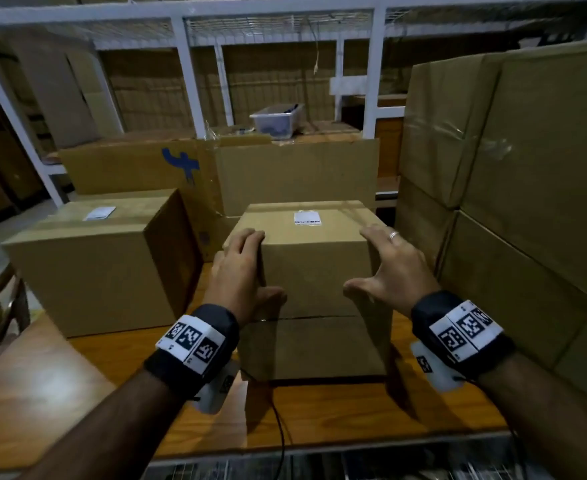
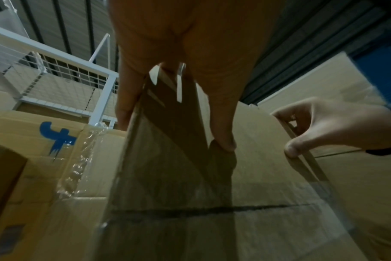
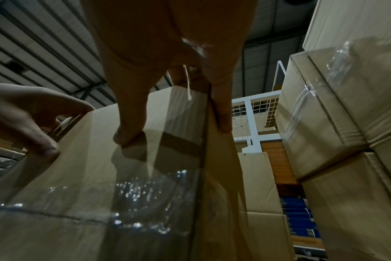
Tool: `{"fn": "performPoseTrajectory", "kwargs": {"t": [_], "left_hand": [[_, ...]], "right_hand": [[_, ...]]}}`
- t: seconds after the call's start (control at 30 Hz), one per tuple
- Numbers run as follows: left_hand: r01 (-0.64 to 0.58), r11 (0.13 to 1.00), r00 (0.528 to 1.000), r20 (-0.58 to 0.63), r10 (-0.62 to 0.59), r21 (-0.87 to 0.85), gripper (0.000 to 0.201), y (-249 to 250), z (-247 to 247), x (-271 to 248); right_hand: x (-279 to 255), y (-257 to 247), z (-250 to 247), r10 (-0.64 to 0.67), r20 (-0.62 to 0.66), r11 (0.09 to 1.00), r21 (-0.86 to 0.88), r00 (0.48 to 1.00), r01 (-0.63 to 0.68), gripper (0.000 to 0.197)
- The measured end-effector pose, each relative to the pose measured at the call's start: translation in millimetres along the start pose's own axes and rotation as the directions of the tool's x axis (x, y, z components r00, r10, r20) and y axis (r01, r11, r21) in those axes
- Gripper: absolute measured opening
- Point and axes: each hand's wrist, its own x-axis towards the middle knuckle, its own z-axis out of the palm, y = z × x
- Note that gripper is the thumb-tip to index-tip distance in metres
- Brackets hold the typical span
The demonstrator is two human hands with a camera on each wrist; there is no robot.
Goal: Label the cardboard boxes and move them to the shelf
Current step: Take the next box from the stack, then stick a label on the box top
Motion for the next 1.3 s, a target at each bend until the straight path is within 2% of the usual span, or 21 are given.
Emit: {"fn": "performPoseTrajectory", "kwargs": {"t": [0.5,0.97,1.3], "left_hand": [[0.022,1.000,1.000,0.003,-0.022,0.003,0.095,-6,33,-19],[-0.012,1.000,1.000,-0.021,0.012,-0.027,0.088,-7,32,-24],[-0.023,0.999,0.999,-0.035,0.022,-0.043,0.085,-7,23,-50]], "right_hand": [[-21,14,30,-0.022,-0.038,0.999,-0.031,0.999,0.021,0.091],[-28,14,27,-0.010,-0.054,1.000,-0.007,0.998,0.009,0.088],[-48,10,18,-0.066,-0.067,0.998,-0.003,0.996,0.066,0.084]]}}
